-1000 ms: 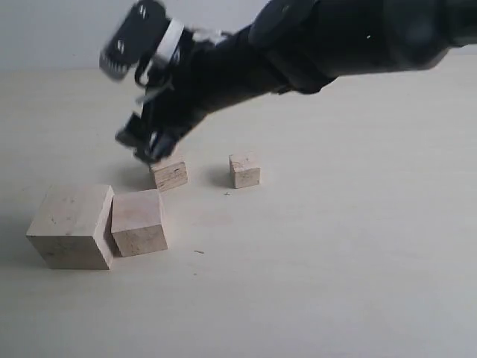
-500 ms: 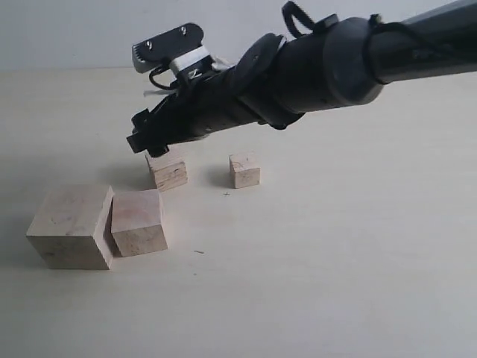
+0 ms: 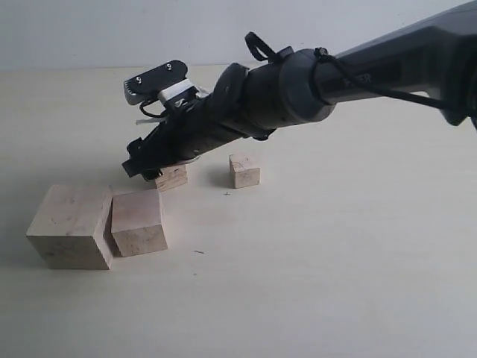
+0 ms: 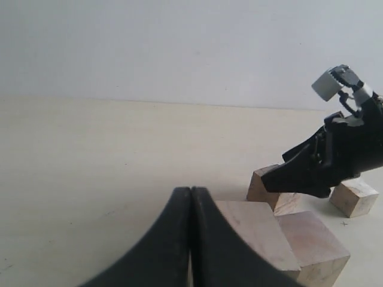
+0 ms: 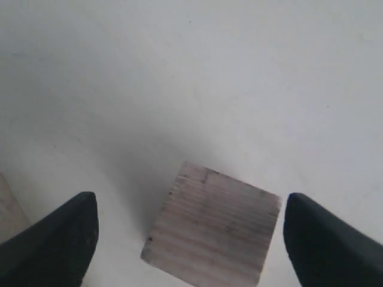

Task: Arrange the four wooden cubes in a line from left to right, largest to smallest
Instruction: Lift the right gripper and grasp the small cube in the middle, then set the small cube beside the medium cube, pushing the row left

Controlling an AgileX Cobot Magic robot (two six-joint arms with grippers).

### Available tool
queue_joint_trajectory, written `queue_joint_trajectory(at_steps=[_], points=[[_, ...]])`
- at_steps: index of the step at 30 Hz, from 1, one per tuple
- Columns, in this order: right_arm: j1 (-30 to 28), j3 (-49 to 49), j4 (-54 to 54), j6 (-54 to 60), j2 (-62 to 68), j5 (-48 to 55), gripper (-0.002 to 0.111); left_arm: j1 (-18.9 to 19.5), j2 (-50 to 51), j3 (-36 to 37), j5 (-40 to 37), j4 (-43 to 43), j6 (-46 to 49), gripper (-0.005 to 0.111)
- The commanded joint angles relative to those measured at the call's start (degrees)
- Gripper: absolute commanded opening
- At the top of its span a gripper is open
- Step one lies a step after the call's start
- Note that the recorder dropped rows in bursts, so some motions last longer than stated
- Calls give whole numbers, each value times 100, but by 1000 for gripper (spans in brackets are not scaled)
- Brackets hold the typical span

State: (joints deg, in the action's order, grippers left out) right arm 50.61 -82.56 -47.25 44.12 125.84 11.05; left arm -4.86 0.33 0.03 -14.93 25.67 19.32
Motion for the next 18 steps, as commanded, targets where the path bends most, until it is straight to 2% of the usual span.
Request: queue_joint_trajectory(at_steps=[1,6,8,9,10,11,12,13,14,18], points=[[3,-64,574,-545,143,-216,80,7,-33,-3,28,10,-12,0],[3,-68,587,-545,328,-347,80,7,-33,-3,28,10,-12,0],[-8,-141,587,-538,404,-373,72,7,-33,-3,28,10,-12,0],[-32,-214,587,-538,407,-351,54,7,-33,-3,28,10,-12,0],[-32,-244,587,-538,407,-351,43,7,-33,-3,28,10,-12,0],[-32,-317,625,-493,339,-225,21,7,-33,-3,28,10,-12,0],[-32,-344,715,-467,263,-144,13,7,-33,-3,28,10,-12,0],[-44,-369,891,-467,-20,53,0,7,-33,-3,28,10,-12,0],[-74,-369,942,-467,-235,197,0,7,-33,-3,28,10,-12,0],[-405,-358,2296,-458,-1858,2390,0,7,-33,-3,25,10,1,0]])
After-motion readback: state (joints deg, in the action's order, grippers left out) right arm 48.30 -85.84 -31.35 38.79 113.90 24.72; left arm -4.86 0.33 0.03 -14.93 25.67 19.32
